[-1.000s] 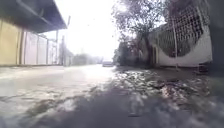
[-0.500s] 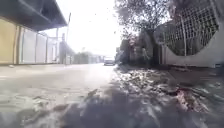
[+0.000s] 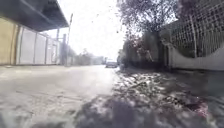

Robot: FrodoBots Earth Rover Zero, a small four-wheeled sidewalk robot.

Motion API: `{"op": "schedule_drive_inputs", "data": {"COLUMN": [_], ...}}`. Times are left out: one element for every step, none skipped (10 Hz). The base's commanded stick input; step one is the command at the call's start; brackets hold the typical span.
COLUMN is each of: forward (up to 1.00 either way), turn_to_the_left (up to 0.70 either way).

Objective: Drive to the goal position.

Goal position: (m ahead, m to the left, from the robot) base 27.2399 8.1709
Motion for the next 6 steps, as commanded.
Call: {"op": "schedule_drive_inputs", "data": {"forward": [1.00, 1.00, 1.00, 1.00, 1.00, 1.00], "turn_to_the_left": [-0.02, -0.02, -0.02, -0.02, -0.02, -0.02]}}
